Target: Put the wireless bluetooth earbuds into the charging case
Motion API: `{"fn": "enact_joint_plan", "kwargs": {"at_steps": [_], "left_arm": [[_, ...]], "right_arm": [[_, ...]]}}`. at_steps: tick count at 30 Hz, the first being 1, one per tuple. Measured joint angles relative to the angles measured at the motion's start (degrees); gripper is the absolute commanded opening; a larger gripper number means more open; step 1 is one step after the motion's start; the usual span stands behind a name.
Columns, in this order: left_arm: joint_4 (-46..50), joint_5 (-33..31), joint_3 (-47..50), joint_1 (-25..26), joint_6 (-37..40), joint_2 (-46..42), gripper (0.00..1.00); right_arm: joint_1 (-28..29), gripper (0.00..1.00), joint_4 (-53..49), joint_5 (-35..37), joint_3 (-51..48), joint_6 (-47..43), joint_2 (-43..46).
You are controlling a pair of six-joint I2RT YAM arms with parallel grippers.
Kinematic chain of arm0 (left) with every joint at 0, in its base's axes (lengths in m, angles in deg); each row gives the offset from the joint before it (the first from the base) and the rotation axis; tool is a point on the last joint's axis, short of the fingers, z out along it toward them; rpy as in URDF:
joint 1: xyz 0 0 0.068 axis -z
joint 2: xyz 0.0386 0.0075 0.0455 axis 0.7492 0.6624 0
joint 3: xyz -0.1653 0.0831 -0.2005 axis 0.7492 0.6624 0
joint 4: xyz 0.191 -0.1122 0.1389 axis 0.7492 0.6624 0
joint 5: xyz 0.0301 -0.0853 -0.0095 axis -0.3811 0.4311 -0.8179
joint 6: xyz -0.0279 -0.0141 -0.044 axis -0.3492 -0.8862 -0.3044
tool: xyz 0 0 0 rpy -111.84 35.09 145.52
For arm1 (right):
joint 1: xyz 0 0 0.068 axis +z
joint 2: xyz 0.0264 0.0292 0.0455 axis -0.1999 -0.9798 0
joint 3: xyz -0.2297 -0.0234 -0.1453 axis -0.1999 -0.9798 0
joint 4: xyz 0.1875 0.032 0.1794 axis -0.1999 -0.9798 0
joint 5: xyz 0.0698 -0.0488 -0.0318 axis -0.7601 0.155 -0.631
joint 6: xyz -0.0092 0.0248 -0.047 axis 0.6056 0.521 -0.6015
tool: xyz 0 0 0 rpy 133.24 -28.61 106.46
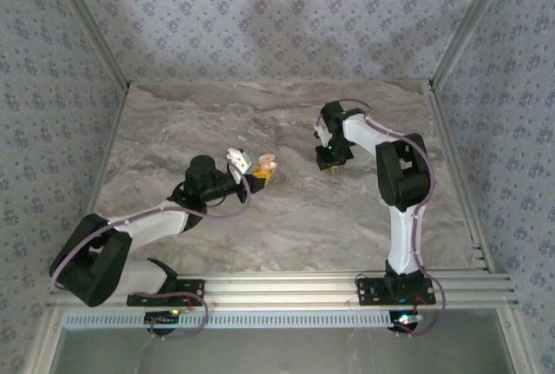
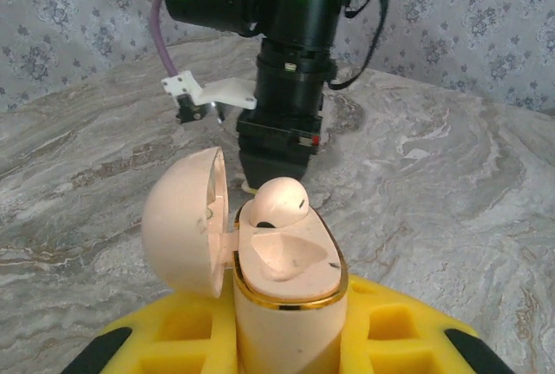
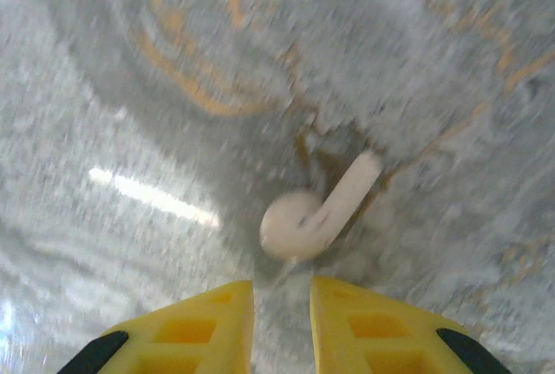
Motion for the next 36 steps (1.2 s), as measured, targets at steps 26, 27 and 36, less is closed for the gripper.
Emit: {"fn": "enact_joint_plan", "kwargs": {"at_steps": [26, 27, 36], "left_arm": [[7.1, -4.7, 2.6, 0.0, 0.2, -12.6, 0.14], [7.3, -4.9, 2.7, 0.0, 0.2, -12.8, 0.14], [7.8, -5.6, 2.7, 0.0, 0.2, -12.9, 0.14]], "right_arm": [[10.2, 0.26, -5.7, -6.2, -10.6, -23.6, 9.7], [10.2, 0.26, -5.8, -6.0, -10.6, -24.0, 9.7], [6.3, 0.35, -3.5, -5.4, -10.6, -19.7, 13.2]]}}
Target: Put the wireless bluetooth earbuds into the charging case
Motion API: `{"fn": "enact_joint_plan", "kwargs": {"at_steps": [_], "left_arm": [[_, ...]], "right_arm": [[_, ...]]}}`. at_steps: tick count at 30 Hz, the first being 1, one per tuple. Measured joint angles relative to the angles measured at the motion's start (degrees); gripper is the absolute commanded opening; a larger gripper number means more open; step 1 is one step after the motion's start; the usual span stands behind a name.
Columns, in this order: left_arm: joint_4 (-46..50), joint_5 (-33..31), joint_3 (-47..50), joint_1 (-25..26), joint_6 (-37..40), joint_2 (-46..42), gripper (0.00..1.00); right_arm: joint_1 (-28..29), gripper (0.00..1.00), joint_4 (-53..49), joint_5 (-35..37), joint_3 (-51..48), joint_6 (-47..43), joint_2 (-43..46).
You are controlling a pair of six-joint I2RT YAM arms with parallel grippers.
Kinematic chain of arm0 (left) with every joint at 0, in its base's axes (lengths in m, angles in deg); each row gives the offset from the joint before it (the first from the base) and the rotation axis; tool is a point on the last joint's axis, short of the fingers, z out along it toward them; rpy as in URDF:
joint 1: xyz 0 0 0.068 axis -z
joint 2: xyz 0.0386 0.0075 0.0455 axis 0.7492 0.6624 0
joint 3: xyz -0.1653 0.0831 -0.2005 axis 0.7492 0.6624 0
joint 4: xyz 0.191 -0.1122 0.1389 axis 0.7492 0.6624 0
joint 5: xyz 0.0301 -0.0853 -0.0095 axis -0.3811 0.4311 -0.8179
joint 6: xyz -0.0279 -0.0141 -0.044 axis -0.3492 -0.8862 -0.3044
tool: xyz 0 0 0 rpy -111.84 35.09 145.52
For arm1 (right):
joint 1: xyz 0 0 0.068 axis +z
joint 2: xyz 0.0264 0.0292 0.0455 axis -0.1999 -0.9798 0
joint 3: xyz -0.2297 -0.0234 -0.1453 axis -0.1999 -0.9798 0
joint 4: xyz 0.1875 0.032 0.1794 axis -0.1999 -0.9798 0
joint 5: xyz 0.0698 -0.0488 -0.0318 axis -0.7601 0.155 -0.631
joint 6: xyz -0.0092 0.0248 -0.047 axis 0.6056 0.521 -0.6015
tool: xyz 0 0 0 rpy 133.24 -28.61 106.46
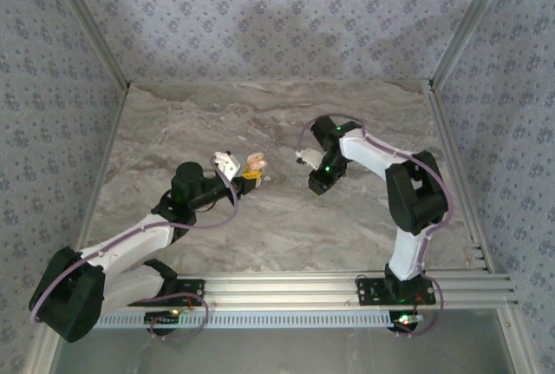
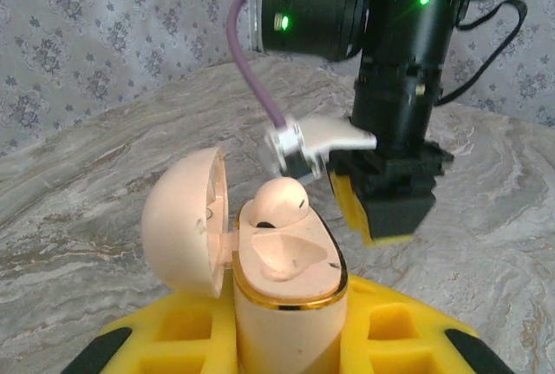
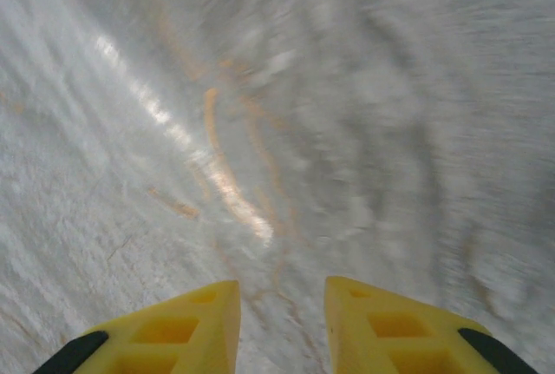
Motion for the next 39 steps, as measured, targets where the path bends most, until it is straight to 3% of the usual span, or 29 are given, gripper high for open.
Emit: {"fn": "enact_joint_plan", "kwargs": {"at_steps": [11, 22, 39], "left_arm": [[0.2, -0.4, 0.0, 0.0, 0.0, 0.0, 0.14], [1.0, -0.8, 0.0, -0.3, 0.7, -0.7, 0.14], [1.2, -0.9, 0.0, -0.4, 0.9, -0.8, 0.14]], "right_arm": [[-11.3, 0.43, 1.0, 2.1, 12.2, 18.4, -3.4], [-9.9, 0.45, 0.6, 2.1, 20.9, 23.7, -16.7], [-7.0, 0.36, -2.1, 3.5, 23.4, 24.7, -21.4]]}}
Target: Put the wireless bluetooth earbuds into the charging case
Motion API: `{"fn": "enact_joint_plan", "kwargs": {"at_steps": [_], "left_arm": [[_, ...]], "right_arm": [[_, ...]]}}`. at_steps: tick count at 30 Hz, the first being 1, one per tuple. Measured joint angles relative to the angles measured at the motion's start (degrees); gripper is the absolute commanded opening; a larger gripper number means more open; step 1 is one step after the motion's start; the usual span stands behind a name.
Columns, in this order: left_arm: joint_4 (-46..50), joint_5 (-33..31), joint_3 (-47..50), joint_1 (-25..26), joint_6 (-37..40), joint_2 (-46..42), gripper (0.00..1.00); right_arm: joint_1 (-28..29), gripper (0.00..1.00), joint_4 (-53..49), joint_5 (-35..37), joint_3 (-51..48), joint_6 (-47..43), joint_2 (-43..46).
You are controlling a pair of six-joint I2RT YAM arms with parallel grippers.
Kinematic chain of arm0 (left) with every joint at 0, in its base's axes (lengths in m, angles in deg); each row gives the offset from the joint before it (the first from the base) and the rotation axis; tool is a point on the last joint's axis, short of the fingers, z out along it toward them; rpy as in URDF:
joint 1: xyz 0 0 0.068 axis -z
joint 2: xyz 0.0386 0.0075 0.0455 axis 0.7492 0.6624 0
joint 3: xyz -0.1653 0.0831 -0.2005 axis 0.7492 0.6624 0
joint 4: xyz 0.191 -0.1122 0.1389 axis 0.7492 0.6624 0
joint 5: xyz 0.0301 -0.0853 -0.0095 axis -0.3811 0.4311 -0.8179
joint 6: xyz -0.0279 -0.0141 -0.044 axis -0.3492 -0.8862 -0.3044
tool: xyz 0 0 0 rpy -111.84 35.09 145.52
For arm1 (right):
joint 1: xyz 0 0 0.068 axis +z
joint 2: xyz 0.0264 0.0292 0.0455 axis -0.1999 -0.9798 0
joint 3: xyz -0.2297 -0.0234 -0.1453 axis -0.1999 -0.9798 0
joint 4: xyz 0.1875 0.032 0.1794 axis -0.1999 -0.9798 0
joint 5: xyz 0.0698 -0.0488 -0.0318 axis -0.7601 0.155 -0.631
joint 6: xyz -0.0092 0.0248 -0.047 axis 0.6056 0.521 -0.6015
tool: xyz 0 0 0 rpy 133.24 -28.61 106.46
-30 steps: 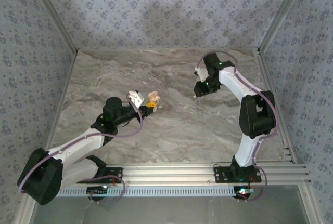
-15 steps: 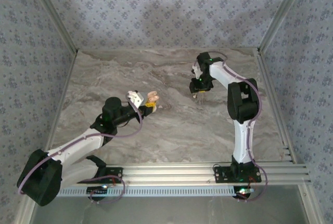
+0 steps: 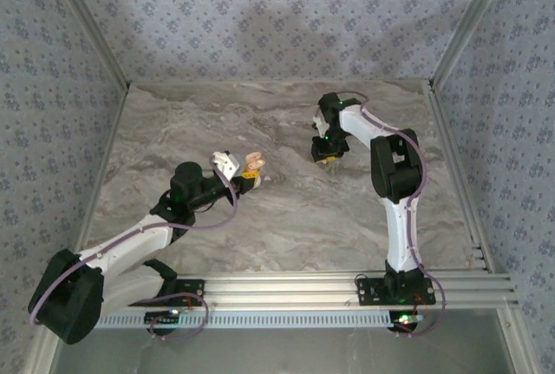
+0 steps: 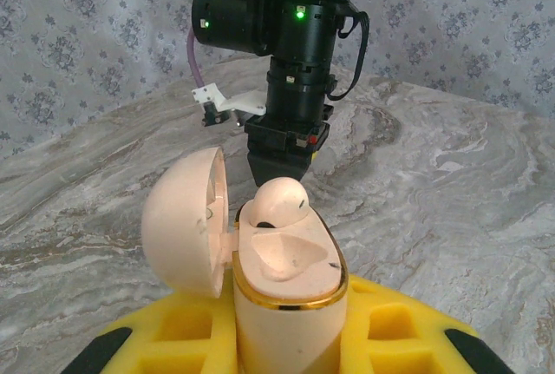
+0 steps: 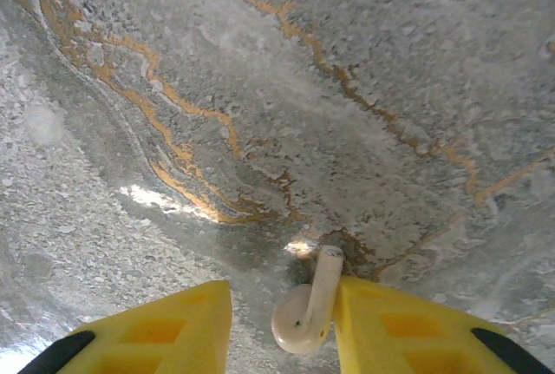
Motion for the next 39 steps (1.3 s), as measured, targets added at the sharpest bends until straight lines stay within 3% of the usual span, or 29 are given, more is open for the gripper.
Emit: {"fn": "enact_joint_plan", "kwargs": {"at_steps": [21, 39], "left_arm": [[1.4, -0.4, 0.6, 0.0, 0.2, -1.7, 0.14], [3.2, -0.4, 1.2, 0.0, 0.2, -5.6, 0.14]], "right_arm": [[2.0, 0.23, 0.5, 4.7, -0.7, -0.5, 0.1], [7.4, 0.23, 4.8, 3.8, -19.8, -3.1, 12.4]]}}
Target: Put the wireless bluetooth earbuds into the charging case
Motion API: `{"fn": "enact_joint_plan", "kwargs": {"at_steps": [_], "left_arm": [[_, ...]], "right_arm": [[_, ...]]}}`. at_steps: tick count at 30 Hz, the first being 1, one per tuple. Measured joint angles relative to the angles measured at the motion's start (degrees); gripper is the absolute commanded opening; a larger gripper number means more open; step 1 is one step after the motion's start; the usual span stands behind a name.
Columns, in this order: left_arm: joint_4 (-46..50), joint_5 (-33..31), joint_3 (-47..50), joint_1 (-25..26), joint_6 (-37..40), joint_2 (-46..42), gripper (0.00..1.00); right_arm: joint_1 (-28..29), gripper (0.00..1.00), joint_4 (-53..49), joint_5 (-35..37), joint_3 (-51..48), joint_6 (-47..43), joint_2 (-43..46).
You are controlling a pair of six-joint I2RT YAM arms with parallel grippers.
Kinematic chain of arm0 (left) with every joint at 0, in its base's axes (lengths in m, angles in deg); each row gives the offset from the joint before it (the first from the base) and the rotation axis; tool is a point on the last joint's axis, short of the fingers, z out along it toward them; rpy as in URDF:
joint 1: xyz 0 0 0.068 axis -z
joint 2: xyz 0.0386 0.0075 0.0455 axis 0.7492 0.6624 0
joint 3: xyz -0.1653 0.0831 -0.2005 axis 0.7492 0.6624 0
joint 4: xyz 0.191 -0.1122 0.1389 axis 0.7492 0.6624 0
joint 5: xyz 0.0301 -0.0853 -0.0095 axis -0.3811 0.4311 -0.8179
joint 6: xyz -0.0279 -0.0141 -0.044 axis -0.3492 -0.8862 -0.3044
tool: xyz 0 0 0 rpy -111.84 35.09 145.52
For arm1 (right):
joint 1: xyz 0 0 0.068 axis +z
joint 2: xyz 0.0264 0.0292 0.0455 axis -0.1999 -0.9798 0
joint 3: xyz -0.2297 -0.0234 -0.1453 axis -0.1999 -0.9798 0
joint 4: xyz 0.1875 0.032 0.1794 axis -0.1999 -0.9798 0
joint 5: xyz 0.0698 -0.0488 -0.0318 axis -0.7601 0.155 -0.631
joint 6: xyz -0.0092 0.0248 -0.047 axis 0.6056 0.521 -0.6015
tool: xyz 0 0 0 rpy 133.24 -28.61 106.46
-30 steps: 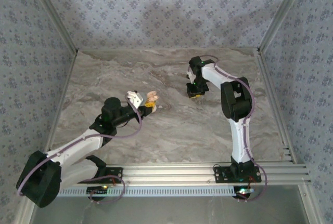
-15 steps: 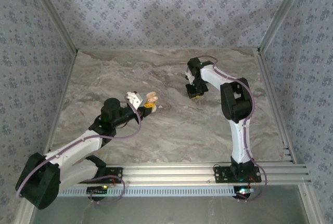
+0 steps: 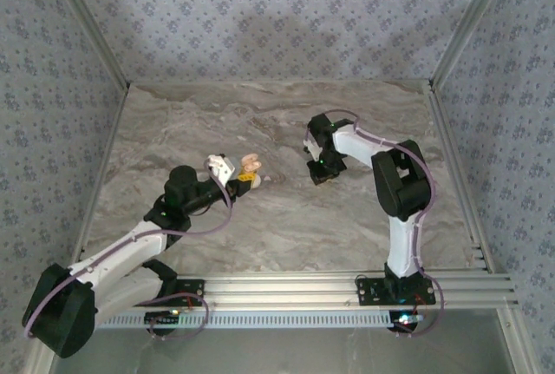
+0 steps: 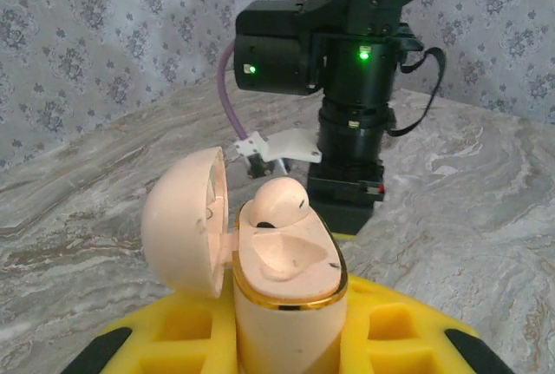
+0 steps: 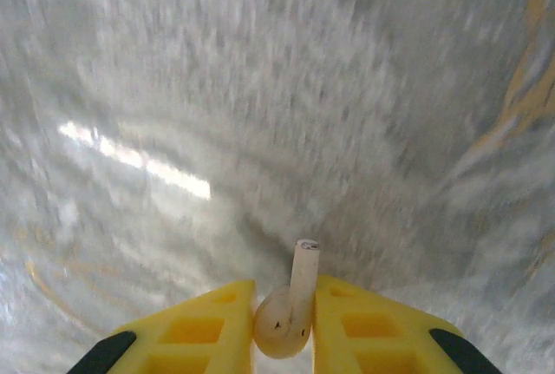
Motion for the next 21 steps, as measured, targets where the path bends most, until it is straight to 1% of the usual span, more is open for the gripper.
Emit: {"fn": "enact_joint_plan", "kwargs": {"at_steps": [7, 10, 12, 15, 21], "left_arm": [[0.2, 0.0, 0.3, 0.0, 0.0, -0.3, 0.14], [0.2, 0.0, 0.3, 0.0, 0.0, -0.3, 0.14], [0.2, 0.0, 0.3, 0.0, 0.0, -0.3, 0.14], [0.3, 0.0, 0.3, 0.0, 0.0, -0.3, 0.14], [1.2, 0.0, 0.3, 0.0, 0.0, -0.4, 0.14]], "right_arm": [[1.5, 0.25, -0.9, -0.4, -4.7, 0.1, 3.7], [1.6, 0.30, -1.4, -0.9, -5.1, 0.3, 4.7], [1.6, 0.37, -1.6, -1.3, -5.1, 0.7, 5.3], [1.2, 0.45, -2.2, -2.1, -4.9, 1.1, 6.5], [-1.7, 0.51, -3.8, -4.8, -1.9, 1.9, 8.6]]}}
